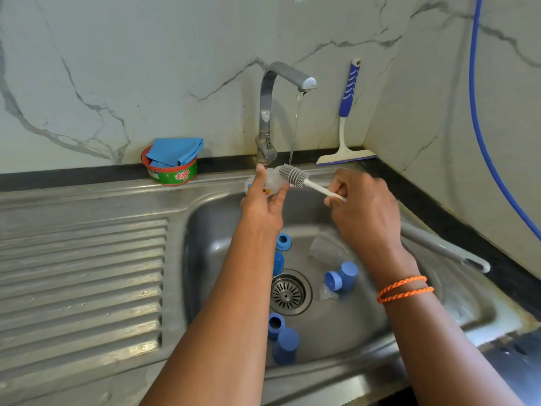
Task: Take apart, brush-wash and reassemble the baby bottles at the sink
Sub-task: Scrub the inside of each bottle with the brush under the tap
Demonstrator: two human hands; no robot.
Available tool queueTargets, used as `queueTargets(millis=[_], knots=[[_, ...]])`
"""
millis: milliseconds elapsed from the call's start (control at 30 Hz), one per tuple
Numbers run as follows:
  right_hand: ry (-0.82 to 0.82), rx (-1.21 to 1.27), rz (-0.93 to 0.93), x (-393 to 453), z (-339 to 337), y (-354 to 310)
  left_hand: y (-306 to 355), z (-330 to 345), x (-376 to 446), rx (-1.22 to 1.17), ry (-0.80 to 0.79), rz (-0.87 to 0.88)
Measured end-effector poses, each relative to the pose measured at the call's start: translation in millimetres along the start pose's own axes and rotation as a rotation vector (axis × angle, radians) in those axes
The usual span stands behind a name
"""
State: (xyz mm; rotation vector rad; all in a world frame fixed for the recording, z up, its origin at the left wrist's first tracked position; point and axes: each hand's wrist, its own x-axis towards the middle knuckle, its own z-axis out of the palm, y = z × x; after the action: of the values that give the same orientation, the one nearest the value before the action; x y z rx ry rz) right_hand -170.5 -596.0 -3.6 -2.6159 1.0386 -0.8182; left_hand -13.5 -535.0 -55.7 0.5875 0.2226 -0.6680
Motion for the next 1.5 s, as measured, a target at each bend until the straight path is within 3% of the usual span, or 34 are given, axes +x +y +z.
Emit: queueTargets(millis=[100,233,300,467,567,800,1033,1167,1233,1300,1400,1500], knots=[[0.118,-0.062,-0.045,0,-3,0,-1,1,-2,-0.007,0.011,0.006],[0.108,-0.174,-0.071,3,0,-4,-2,2,-4,0.029,0.015,0.033],[0.052,-0.15,-0.066,4,5,-4,0,1,-2,0.058,0.006,0.047],[-0.245,0.237,0.077,6,22,3,9,1,0,0.06,-0.021,0.025],[-0.312,0.271,0.08,6,20,5,8,0,-2,0.084,-0.037,-0.005],[-0.069,-0.109,-0.06,3,14,-3,8,-2,-2,0.3,-0.009,-0.002],[0.019,-0.122,-0.157,1,29,-10,13,0,-7,0.224,-0.05,0.031],[-0.152,0.172,0.021,3,49,-11,13,-2,-7,0.196,-0.098,0.015],[-0.292,0.583,0.265,10,47,-9,15,-2,-7,0.153,-0.138,-0.006],[-0.579,1.075,0.51,12,35,-7,16,-3,-7,0.093,-0.213,-0.037],[-0.92,1.62,0.703,11,25,-1,15,-4,-10,0.042,-0.323,-0.096],[-0.938,1.61,0.68,10,23,1,14,-2,-12,0.014,-0.309,-0.123]])
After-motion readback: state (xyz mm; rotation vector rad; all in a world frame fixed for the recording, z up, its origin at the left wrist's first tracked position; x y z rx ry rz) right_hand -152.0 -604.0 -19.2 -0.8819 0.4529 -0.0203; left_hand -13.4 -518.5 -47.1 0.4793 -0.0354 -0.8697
